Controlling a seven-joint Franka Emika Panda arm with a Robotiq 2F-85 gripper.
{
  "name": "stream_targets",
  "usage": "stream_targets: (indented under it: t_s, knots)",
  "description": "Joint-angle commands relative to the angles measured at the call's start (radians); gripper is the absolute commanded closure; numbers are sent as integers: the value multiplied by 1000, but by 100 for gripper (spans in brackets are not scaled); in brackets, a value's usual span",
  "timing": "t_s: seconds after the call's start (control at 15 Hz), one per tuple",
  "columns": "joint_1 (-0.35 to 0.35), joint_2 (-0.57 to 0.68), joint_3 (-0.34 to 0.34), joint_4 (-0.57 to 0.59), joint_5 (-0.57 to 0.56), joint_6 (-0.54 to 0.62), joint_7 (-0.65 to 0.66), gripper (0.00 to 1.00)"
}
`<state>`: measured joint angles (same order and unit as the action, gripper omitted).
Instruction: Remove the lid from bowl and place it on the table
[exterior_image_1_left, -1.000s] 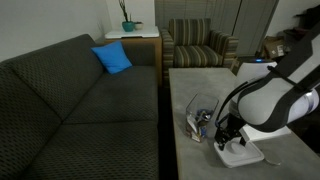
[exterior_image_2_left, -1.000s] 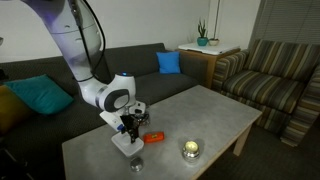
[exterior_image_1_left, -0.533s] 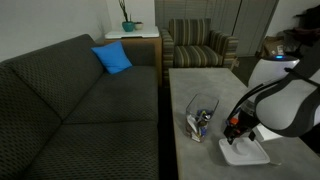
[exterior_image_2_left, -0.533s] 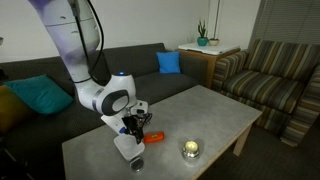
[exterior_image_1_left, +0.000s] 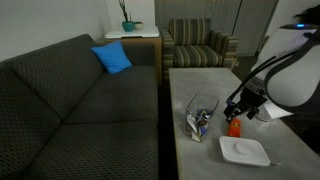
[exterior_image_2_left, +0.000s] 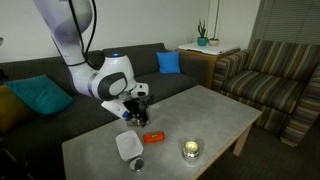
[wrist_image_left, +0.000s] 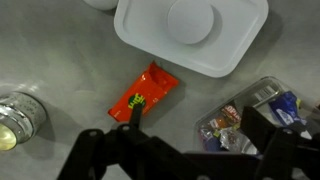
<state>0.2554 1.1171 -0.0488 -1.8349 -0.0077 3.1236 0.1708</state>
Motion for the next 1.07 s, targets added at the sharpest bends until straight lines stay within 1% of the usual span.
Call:
stream_targets:
  t_s: [0.0,0.2,0.6,0.73,1.0]
  knots:
    - [-8,-119,11,-106,-10,9,-61,0]
    - [-40,-167,47,-124,-20,-3,-106,0]
    - [-116,-220,155,-134,-63,-33,-216,0]
    - [-135,-226,179,-132,-77,-43,-242,0]
    - [-156,-233,206,-127,-96,-70,-276,0]
